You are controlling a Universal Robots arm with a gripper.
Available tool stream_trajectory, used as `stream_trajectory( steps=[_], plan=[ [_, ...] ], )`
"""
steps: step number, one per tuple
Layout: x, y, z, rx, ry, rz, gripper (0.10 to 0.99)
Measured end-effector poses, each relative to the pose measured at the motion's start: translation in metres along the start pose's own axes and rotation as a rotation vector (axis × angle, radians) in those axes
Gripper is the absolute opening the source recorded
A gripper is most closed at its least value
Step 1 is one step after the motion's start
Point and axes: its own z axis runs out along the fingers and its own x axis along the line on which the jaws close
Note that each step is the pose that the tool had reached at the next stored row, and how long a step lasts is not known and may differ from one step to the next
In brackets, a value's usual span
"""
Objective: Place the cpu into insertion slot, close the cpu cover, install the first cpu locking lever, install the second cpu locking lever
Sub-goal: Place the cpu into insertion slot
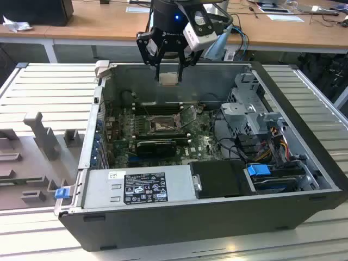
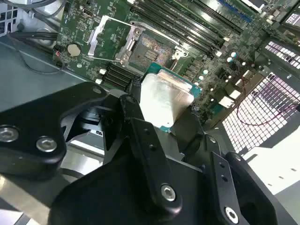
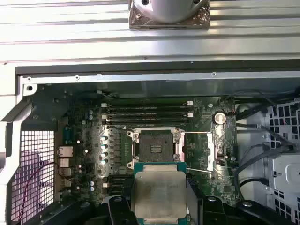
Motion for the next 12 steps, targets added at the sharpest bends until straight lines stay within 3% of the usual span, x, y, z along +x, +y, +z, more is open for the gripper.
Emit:
stream_trajectory(
  steps=[12],
  plan=[
    [0.0, -0.0001, 0.0011, 0.0, -0.0016, 0.018, 0.529]
  ],
)
